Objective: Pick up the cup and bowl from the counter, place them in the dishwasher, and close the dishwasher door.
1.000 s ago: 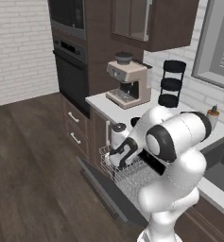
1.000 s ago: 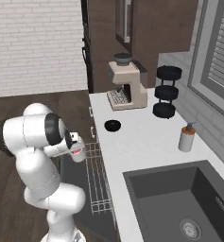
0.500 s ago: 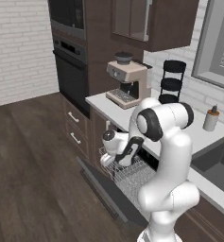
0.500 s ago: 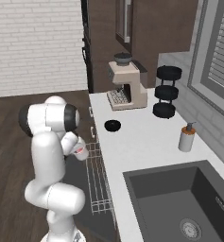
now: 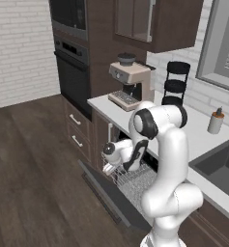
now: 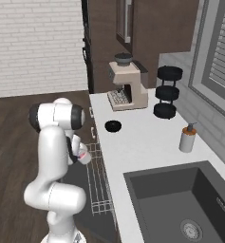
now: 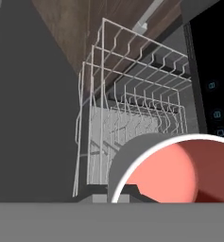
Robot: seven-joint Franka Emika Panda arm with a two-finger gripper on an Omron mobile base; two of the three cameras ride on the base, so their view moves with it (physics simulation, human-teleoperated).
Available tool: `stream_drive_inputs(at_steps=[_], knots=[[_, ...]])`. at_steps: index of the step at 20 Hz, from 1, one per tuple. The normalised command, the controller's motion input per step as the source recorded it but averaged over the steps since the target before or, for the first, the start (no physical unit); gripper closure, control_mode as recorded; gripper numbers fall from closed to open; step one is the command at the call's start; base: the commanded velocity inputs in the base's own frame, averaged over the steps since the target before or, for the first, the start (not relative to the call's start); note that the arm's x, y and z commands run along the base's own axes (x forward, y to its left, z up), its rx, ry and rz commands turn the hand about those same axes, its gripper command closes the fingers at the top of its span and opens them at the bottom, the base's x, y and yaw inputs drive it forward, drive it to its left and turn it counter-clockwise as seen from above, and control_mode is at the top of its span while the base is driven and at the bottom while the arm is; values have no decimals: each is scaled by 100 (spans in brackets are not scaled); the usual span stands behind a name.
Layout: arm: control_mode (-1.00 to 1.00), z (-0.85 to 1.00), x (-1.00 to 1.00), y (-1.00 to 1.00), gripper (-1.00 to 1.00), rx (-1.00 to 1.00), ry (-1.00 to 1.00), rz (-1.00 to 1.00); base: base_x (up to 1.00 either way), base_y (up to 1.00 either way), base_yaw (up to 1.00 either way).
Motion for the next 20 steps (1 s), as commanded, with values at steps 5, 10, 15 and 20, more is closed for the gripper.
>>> stream_drive_inputs(at_steps=[5,10,15,20], knots=[[-100,0,33,-4,100,0,0,0,0,0,0],[-100,-5,41,-12,100,0,2,0,0,0,0],[-100,-18,50,-9,100,3,8,2,0,0,0],[-100,-36,38,0,100,0,7,4,0,0,0]])
